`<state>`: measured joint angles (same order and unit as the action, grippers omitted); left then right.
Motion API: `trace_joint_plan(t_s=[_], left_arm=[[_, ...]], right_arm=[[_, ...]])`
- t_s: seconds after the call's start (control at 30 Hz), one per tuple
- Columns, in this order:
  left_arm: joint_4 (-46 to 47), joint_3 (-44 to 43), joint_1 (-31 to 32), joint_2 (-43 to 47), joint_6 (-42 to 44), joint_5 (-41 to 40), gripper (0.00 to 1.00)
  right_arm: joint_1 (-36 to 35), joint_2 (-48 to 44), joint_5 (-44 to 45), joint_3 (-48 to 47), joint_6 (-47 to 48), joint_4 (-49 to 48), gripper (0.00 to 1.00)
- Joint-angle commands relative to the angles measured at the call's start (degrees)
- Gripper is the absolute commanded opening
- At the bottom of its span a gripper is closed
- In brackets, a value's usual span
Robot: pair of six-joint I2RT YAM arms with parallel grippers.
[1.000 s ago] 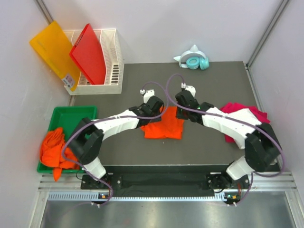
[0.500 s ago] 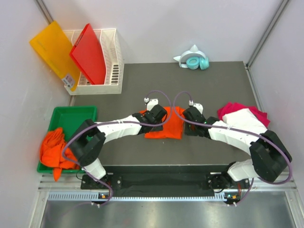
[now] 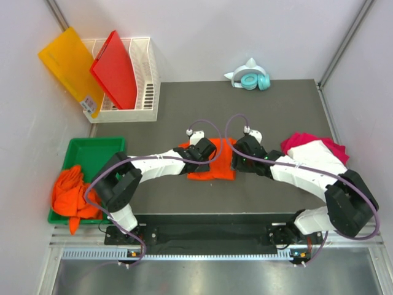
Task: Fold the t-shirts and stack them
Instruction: Put the neatly folded tshirt into the corner of the board with both arms
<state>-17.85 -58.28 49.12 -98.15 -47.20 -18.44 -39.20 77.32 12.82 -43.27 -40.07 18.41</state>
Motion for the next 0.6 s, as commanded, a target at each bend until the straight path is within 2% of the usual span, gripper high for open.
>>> trace_joint_plan(t_s=[0.0, 0.57], left_arm=[[-1.1, 1.2, 0.0, -1.6, -0.1, 0.3, 0.38], [-1.5, 0.9, 0.2, -1.3, -0.3, 1.1, 0.38]], right_arm=[[0.4, 4.0, 0.8, -4.3, 1.8, -2.2, 0.60], [0.8, 14.1, 1.2, -5.0, 1.4, -6.5, 0.59]])
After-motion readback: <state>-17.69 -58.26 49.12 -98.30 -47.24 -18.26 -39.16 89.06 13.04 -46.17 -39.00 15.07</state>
